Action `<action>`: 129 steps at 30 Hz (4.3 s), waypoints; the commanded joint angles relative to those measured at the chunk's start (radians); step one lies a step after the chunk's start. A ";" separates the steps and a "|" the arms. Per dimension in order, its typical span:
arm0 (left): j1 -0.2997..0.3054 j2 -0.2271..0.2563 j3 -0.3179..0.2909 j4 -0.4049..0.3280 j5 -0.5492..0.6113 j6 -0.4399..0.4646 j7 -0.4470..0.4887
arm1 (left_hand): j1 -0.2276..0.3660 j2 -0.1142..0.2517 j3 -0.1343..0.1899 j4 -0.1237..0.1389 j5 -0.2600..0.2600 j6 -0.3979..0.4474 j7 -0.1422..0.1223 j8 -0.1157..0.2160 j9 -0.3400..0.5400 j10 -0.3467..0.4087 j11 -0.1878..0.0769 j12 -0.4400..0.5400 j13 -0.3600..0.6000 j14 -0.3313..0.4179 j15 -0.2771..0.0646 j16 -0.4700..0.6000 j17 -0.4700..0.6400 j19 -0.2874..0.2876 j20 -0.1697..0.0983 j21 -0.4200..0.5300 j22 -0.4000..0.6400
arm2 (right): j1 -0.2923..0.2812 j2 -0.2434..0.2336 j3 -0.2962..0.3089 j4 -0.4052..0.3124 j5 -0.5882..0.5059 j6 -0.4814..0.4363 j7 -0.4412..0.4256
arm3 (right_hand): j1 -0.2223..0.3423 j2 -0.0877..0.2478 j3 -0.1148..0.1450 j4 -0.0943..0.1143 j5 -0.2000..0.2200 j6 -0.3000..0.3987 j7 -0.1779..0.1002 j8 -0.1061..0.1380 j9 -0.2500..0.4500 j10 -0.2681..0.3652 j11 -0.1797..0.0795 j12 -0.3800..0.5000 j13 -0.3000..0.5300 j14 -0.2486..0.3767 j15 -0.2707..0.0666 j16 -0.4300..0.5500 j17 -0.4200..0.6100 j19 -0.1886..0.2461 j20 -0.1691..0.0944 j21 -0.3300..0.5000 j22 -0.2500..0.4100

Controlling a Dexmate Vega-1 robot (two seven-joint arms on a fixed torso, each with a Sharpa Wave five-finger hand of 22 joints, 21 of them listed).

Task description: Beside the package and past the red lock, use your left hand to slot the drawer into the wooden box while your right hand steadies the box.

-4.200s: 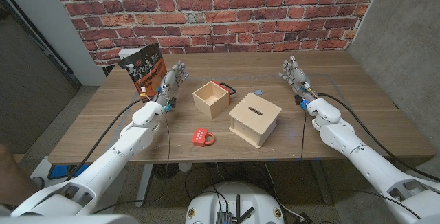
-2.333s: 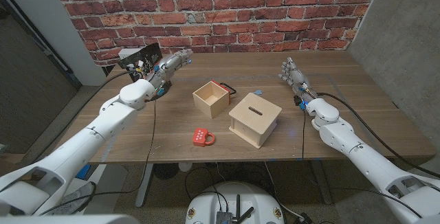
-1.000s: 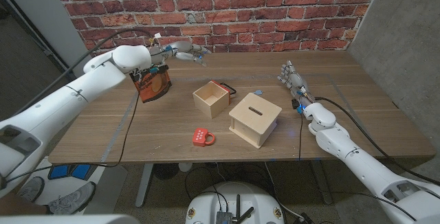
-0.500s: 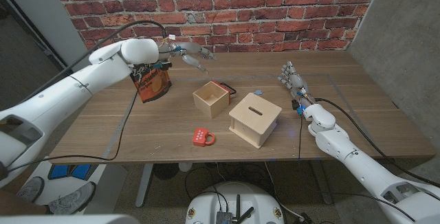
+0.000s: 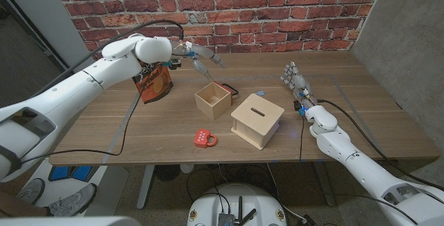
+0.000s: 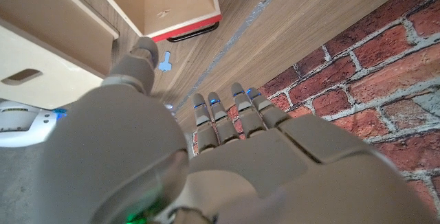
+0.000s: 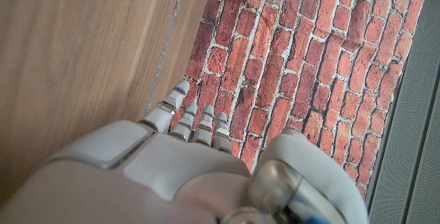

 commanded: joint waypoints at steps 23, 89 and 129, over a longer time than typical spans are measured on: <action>-0.002 -0.077 0.075 0.013 0.351 -0.121 0.024 | 0.054 -0.036 -0.045 0.001 0.012 -0.010 0.010 -0.001 0.005 -0.007 -0.001 -0.012 0.003 0.009 -0.170 -0.001 0.000 -0.029 -0.167 0.006 0.001 | 0.001 0.014 0.002 0.011 0.003 -0.005 -0.024 | -0.010 0.003 0.021 -0.001 0.001 0.014 0.005 0.006 0.002 0.016 0.005 0.006 0.002 0.008 0.002 0.006 -0.011 0.006 0.006 0.002 0.003; 0.057 -0.148 0.132 0.161 0.402 -0.069 0.316 | 0.233 0.130 -0.124 0.019 0.021 0.392 0.111 0.029 0.011 0.483 -0.012 0.026 0.003 0.492 -0.182 0.021 0.003 0.208 -0.173 0.028 0.007 | 0.005 0.011 0.007 0.029 0.028 -0.002 0.018 | -0.023 -0.001 0.050 -0.002 -0.008 0.046 0.011 0.013 0.003 0.033 0.001 0.008 0.003 0.030 0.008 0.015 -0.036 0.011 0.023 0.003 0.003; 0.042 -0.159 0.153 0.171 0.425 -0.017 0.346 | 0.307 0.227 -0.114 0.010 0.010 0.713 0.051 0.026 0.010 0.833 -0.024 0.026 0.016 0.824 -0.203 0.042 0.019 0.364 -0.172 0.028 0.013 | 0.032 0.029 0.004 0.079 0.033 0.014 0.040 | -0.023 -0.001 0.050 -0.002 -0.008 0.046 0.011 0.013 0.003 0.033 0.001 0.008 0.003 0.030 0.008 0.015 -0.036 0.011 0.023 0.003 0.003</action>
